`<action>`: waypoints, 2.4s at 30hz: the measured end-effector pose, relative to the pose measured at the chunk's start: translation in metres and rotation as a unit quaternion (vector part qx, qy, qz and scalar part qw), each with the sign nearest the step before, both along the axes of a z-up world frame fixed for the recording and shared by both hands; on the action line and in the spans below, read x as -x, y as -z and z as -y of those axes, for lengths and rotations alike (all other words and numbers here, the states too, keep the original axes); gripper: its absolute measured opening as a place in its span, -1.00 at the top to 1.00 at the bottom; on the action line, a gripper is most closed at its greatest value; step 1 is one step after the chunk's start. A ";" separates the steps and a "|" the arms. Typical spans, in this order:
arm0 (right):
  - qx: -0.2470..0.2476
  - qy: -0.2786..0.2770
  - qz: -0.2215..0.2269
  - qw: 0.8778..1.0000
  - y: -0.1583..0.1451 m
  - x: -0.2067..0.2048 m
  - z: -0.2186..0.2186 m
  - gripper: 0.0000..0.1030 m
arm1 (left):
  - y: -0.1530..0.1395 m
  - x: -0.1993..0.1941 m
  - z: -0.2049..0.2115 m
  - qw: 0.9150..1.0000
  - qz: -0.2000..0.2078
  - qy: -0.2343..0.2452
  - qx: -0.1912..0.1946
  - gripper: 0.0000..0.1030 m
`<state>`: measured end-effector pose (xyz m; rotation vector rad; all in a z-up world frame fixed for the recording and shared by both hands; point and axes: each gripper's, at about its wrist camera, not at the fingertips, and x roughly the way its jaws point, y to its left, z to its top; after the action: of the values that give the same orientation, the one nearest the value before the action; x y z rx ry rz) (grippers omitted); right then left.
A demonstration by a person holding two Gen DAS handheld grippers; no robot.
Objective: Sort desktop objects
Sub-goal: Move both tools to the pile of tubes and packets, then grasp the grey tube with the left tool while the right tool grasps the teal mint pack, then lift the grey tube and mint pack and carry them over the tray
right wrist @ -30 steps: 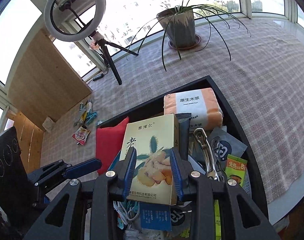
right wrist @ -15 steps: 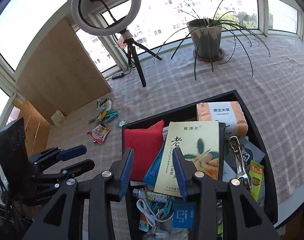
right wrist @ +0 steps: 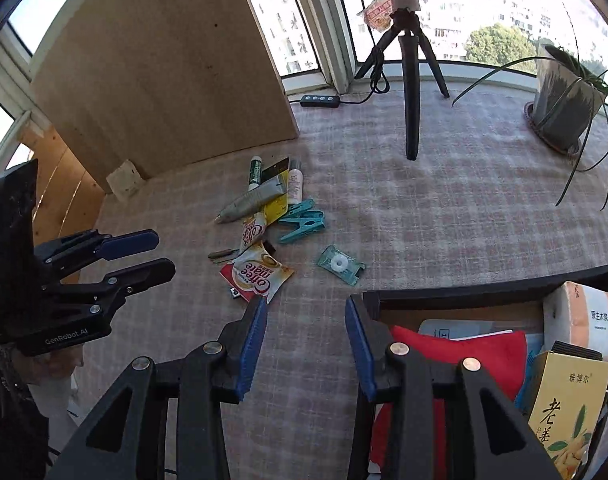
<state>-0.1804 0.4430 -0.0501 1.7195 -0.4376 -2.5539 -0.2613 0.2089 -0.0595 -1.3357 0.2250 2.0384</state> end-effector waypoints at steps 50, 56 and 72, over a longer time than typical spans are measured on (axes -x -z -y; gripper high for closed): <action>-0.039 -0.004 0.131 0.991 0.095 0.067 0.006 0.40 | 0.097 0.060 -0.038 0.998 0.031 0.032 0.050 0.49; -0.057 -0.023 0.131 0.990 0.094 0.067 0.015 0.41 | 0.106 0.068 -0.042 0.996 0.015 0.023 0.087 0.84; -0.099 -0.031 0.107 0.989 0.083 0.056 0.019 0.64 | 0.107 0.032 0.043 0.996 0.050 -0.067 0.041 0.85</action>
<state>-0.2364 0.4239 -0.1333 2.0489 -0.1352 -2.4515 -0.2938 0.1654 -0.1663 -1.5355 0.1795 2.0841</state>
